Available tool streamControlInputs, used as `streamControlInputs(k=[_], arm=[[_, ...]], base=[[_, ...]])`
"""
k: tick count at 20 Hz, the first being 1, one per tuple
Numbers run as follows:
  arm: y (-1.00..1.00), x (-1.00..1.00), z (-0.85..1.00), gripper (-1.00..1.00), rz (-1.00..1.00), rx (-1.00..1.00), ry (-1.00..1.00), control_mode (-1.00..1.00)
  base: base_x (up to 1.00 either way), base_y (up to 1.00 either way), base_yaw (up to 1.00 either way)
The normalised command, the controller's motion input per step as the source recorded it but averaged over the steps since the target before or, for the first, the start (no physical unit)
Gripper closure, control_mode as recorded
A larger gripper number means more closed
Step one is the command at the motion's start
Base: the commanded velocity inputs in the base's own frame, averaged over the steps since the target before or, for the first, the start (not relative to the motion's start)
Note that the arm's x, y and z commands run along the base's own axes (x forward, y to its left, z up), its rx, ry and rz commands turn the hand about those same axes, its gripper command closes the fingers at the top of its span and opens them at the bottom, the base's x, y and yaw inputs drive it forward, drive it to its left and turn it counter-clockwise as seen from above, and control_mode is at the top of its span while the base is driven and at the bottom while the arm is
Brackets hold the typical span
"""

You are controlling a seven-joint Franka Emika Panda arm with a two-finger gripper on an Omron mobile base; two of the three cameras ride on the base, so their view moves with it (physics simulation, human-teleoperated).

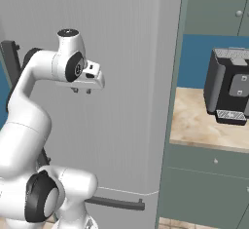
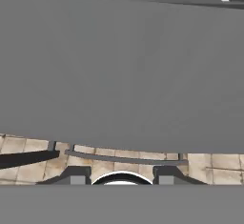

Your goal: Take the lemon wedge from the fridge and place it on the plate with fish on the dining counter.

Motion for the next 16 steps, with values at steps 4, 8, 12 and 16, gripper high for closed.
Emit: streamControlInputs(k=[4, 8, 12, 16], arm=[[0.11, 0.05, -0.01, -1.00, 0.00, -0.05, 0.03, -1.00], [0.08, 0.00, 0.00, -1.00, 0.00, -0.02, -0.01, -1.00], [0.00, 0.00, 0.00, -1.00, 0.00, 0.00, 0.00, -1.00], [0.00, -0.03, 0.00, -1.00, 0.00, 0.00, 0.00, -1.00]], base=[[0.00, 0.00, 0.00], [0.00, 0.00, 0.00], [0.00, 0.00, 0.00], [0.00, 0.00, 0.00]])
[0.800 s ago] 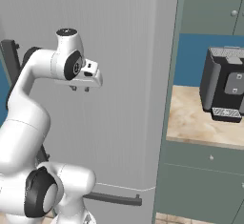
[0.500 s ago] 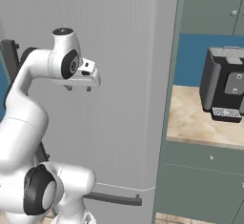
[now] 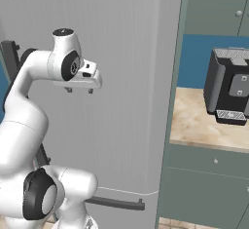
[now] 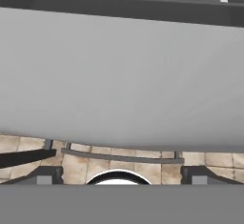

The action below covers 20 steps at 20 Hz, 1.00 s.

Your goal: Take the lemon wedge from the fridge and place it on the plate with fish on the dining counter.

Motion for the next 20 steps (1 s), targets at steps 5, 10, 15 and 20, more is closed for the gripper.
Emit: streamControlInputs(k=[5, 10, 15, 20], arm=[[0.03, -0.13, 0.00, -1.00, 0.00, 0.00, 0.00, -1.00], [0.08, -0.02, 0.00, -1.00, 0.00, 0.00, 0.00, 1.00], [0.00, 0.00, 0.00, -1.00, 0.00, 0.00, 0.00, 1.00], [0.00, 0.00, 0.00, -1.00, 0.00, 0.00, 0.00, 1.00]], base=[[0.00, 0.00, 0.00], [-0.30, 0.37, 0.00], [-0.50, 0.68, -0.02], [-0.70, 0.48, -0.01]])
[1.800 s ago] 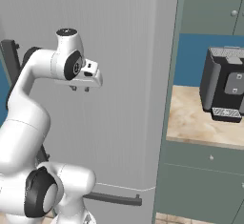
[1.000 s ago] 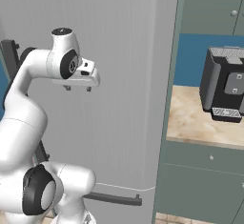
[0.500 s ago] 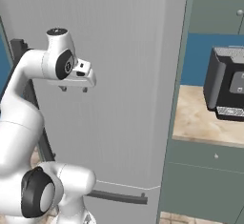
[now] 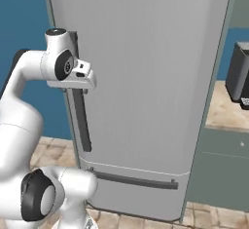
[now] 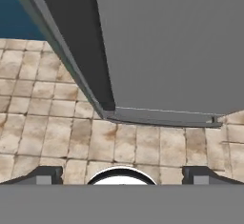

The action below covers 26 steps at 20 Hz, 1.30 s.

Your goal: Take the lemon wedge from the fridge and place it on the plate with fish on the dining counter.

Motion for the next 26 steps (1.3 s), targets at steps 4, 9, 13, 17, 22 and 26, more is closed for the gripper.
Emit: streamControlInputs(k=[4, 9, 13, 17, 22, 26], arm=[[0.00, 0.00, 0.00, -1.00, 0.00, 0.00, 0.00, 1.00], [0.00, 0.00, 0.00, -1.00, 0.00, 0.00, 0.00, 1.00], [0.00, 0.00, 0.00, -1.00, 0.00, 0.00, 0.00, 1.00], [0.00, 0.00, 0.00, -1.00, 0.00, 0.00, 0.00, 1.00], [0.00, 0.00, 0.00, -1.00, 0.00, 0.00, 0.00, 1.00], [0.00, 0.00, 0.00, -1.00, 0.00, 0.00, 0.00, 1.00]], base=[[-0.44, 0.66, -0.03], [-0.48, 0.53, -0.03], [-0.56, 0.13, -0.04], [-0.41, -0.52, 0.00], [-0.09, -0.26, 0.00], [0.00, -0.44, 0.00]])
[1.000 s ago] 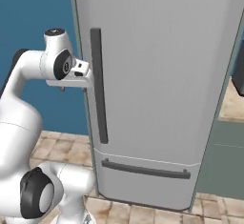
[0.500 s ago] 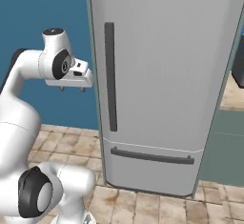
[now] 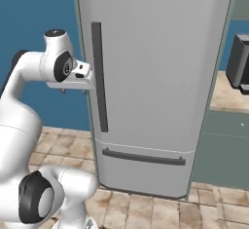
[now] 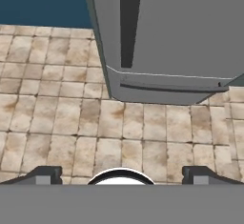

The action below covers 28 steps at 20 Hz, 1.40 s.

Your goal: Take the lemon wedge from the fridge and place it on the plate with fish on the dining counter.

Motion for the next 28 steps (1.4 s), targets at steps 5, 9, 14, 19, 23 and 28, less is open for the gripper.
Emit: streamControlInputs(k=[5, 9, 14, 19, 23, 28], arm=[[0.00, 0.00, 0.00, -1.00, 0.00, 0.00, 0.00, 1.00], [0.00, 0.00, 0.00, -1.00, 0.00, 0.00, 0.00, 1.00], [0.00, 0.00, 0.00, -1.00, 0.00, 0.00, 0.00, 1.00], [0.00, 0.00, 0.00, -1.00, 0.00, 0.00, 0.00, 1.00], [0.00, 0.00, 0.00, -1.00, 0.00, 0.00, 0.00, 1.00], [0.00, 0.00, 0.00, -1.00, 0.00, 0.00, 0.00, 1.00]], base=[[0.00, -0.55, 0.00], [-0.06, 0.02, 0.00], [-0.14, 0.52, -0.02], [0.00, 0.19, -0.02], [-0.16, 0.00, 0.00], [-0.26, 0.00, 0.00]])
